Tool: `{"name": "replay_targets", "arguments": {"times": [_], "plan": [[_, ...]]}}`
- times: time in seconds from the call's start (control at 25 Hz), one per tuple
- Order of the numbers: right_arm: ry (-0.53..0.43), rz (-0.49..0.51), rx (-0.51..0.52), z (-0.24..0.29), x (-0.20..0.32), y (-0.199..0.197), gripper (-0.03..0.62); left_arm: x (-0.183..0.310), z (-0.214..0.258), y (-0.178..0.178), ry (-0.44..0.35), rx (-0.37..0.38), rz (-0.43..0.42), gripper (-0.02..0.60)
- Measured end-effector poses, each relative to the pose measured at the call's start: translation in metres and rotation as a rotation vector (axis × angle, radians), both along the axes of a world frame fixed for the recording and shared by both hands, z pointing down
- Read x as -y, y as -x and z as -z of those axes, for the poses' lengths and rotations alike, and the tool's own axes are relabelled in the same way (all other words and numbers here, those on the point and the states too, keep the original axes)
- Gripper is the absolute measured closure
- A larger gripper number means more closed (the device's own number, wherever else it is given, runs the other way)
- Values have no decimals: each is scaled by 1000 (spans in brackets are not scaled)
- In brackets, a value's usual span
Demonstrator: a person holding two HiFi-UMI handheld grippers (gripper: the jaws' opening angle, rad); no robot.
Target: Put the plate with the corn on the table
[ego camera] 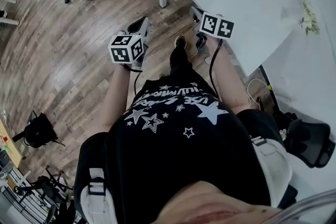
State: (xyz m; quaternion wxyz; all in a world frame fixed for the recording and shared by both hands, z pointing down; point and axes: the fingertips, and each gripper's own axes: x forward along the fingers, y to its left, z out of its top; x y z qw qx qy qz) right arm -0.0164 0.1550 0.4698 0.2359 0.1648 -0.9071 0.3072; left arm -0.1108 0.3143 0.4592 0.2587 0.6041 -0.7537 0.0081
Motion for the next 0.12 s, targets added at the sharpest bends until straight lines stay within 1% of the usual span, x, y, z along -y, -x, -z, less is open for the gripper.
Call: {"name": "replay_targets", "arguments": {"times": [0.12], "plan": [[-45, 8, 14, 16, -16, 1, 588, -22, 10, 0, -13, 20, 9, 575]]}}
